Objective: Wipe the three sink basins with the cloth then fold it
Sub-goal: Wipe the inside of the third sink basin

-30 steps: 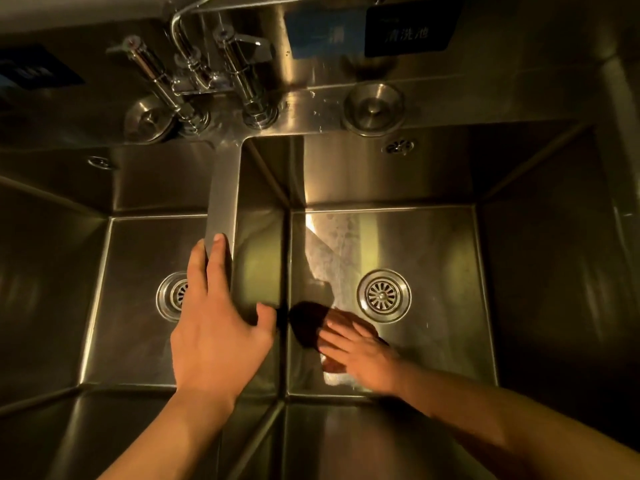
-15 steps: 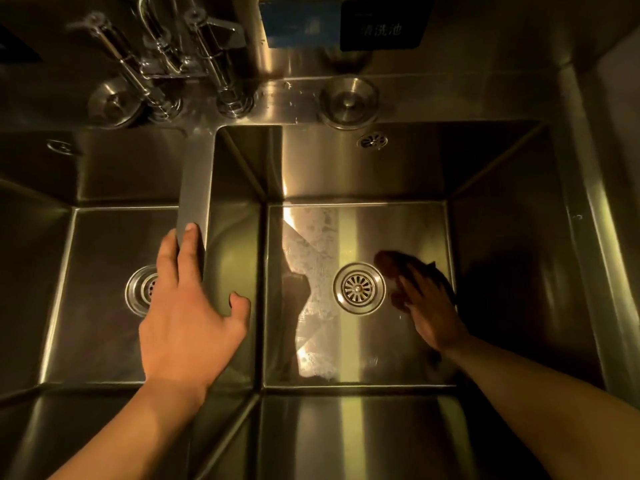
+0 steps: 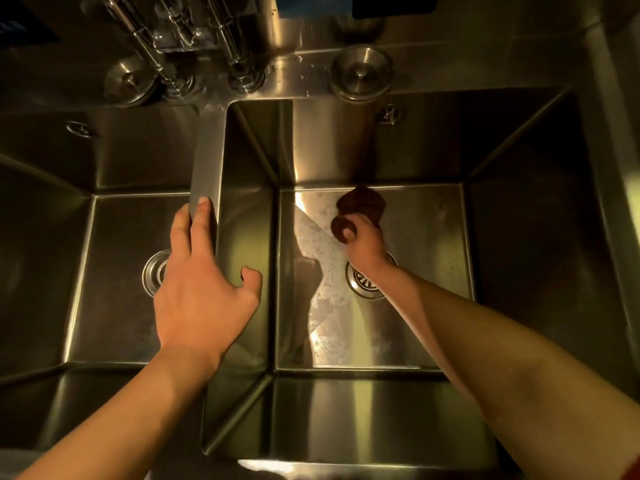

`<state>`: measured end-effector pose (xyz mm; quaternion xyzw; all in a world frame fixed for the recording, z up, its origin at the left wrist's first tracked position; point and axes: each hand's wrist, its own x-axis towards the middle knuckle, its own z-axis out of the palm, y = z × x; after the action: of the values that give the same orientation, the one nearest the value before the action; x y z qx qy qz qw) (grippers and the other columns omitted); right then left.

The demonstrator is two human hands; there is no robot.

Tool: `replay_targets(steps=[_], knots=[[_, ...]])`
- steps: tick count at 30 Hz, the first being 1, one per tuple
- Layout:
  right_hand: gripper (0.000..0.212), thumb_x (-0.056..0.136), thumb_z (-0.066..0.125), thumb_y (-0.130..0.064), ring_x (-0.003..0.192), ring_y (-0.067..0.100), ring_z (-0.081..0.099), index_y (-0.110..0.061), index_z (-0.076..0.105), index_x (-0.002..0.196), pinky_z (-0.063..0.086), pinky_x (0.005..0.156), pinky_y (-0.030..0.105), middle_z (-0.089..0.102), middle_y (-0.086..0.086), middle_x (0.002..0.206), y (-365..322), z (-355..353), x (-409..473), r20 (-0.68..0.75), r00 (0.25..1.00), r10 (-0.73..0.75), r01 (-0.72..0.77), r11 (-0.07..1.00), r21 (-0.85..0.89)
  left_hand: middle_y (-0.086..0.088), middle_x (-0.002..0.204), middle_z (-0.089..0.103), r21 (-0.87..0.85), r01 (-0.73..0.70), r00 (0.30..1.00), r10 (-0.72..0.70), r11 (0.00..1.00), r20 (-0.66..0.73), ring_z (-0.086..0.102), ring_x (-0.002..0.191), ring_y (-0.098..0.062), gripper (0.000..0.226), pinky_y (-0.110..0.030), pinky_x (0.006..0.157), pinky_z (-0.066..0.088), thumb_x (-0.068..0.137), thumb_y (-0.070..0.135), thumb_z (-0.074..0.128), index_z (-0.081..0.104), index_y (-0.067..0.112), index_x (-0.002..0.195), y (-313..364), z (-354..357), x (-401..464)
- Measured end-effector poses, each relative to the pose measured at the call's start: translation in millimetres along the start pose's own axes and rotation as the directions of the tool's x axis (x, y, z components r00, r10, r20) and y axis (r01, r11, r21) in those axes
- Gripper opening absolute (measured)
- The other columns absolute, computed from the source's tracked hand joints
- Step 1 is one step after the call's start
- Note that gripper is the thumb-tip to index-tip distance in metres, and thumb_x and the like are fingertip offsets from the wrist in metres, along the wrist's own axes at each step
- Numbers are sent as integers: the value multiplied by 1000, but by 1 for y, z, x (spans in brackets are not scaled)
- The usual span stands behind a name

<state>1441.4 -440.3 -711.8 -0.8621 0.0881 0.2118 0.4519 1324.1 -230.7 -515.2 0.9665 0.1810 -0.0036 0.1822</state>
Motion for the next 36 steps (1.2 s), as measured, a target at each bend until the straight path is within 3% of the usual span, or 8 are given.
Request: replay_targets(steps=[6, 9, 11, 14, 18, 24, 32, 36], knots=[[27, 98, 52, 4, 95, 28, 70, -14, 67, 111, 58, 90, 42, 72, 13, 107, -43, -3, 7, 310, 942, 126, -332, 483, 810, 15, 169, 12, -12, -2, 1000, 2, 1000, 1, 58, 126, -33, 101, -41, 76, 51, 84, 40, 73, 10, 37, 163, 1, -1, 1], [37, 92, 49, 6, 112, 30, 65, -16, 64, 118, 54, 100, 45, 64, 12, 128, -21, -13, 7, 75, 982, 174, -189, 903, 386, 15, 170, 11, -15, 7, 1000, -7, 1000, 3, 59, 124, -33, 102, -41, 74, 52, 84, 41, 73, 9, 38, 163, 1, -2, 1], [42, 89, 56, 0, 121, 31, 58, -15, 60, 128, 49, 104, 46, 52, 9, 139, 3, -18, 4, -171, 983, 60, -66, 997, -27, 14, 170, 11, -8, 10, 1000, -10, 1000, 5, 58, 125, -33, 102, -44, 75, 56, 84, 41, 73, 9, 38, 164, 1, -2, 2], [53, 93, 59, -29, 141, 31, 39, -23, 47, 145, 36, 116, 46, 36, 5, 156, 17, -7, -4, -143, 972, -186, 143, 954, -264, 15, 169, 11, -2, 15, 1000, -15, 1000, 6, 57, 125, -33, 103, -45, 76, 56, 83, 41, 73, 9, 38, 163, 2, -2, 2], [89, 85, 46, -75, 157, 28, -2, -42, 10, 159, 8, 122, 58, -1, -8, 170, 15, 30, -4, 253, 928, -272, 363, 806, -467, 15, 169, 12, -5, 11, 1000, -11, 1000, 6, 59, 125, -33, 102, -47, 77, 57, 83, 42, 72, 10, 37, 163, 1, -1, 3], [96, 89, 40, -77, 156, 37, -12, -27, 6, 163, 11, 122, 64, -12, 5, 171, 16, 70, -8, 371, 885, -281, 465, 522, -715, 15, 169, 12, 21, -5, 1000, 5, 1000, -5, 58, 126, -32, 102, -38, 70, 48, 82, 43, 70, 9, 38, 163, -1, 2, 2], [57, 103, 37, -48, 148, 40, 27, -18, 42, 151, 20, 118, 62, 33, 10, 162, 75, 71, -99, 800, 495, -340, 860, 61, -506, 11, 169, 14, 30, -3, 1000, 3, 1000, -8, 52, 133, -32, 103, -41, 74, 48, 81, 42, 70, 9, 38, 164, 2, -1, 2], [59, 104, 39, -46, 156, 31, 15, -23, 28, 157, 21, 121, 55, 24, 2, 167, 109, 50, -107, 917, 268, -296, 951, -74, -302, 10, 170, 14, 29, 8, 1000, -8, 1000, 2, 52, 131, -32, 103, -43, 74, 52, 81, 41, 69, 8, 38, 164, 3, -1, 2]])
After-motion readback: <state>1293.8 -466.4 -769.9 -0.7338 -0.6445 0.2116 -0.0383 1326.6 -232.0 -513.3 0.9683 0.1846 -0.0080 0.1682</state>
